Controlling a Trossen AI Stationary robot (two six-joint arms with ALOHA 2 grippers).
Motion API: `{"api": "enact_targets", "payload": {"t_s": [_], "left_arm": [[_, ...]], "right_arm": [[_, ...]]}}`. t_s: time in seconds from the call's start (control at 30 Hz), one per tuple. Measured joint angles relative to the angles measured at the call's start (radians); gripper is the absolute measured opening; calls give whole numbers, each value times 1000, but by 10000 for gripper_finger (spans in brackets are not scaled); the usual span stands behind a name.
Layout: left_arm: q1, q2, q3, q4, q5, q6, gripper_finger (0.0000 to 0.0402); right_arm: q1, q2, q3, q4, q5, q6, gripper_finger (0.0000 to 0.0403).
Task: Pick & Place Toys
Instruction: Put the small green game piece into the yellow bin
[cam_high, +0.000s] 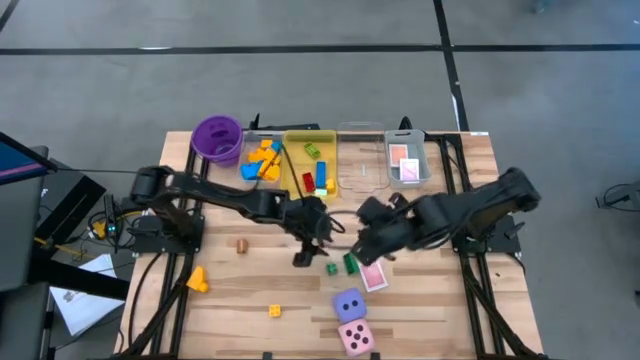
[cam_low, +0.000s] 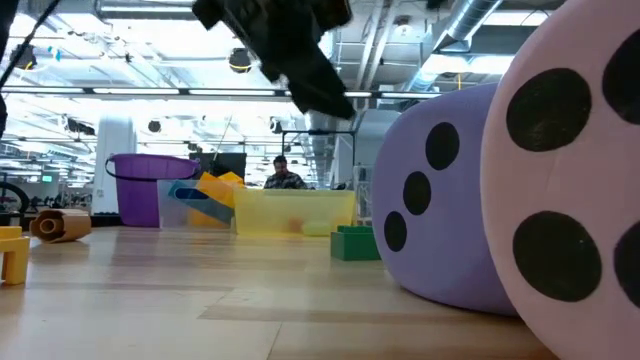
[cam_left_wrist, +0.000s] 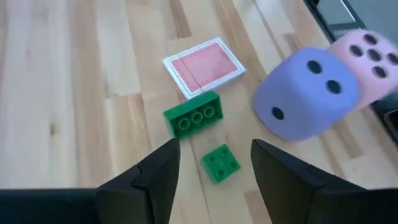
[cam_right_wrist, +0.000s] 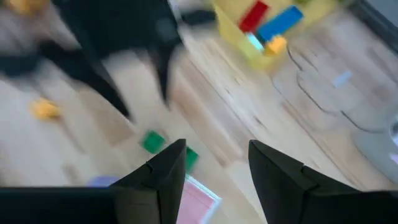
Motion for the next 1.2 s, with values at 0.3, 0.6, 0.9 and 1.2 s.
{"api": "enact_targets", "payload": {"t_s": [0.3,0.6,0.9,1.2], "left_arm": [[4,-231,1,-359,-32,-68,184],[4,-455,1,-455,-182,-172,182],[4,-654,2,-481,-349,-232,182],[5,-742,1,-500,-419,-330,182]], "right_arm": [[67,104,-18,-35,22,241,168],[64,60,-400,437,-153,451,168],[23,85,-589,805,-294,470,172],[-19,86,-623,756,-325,448,226]]}}
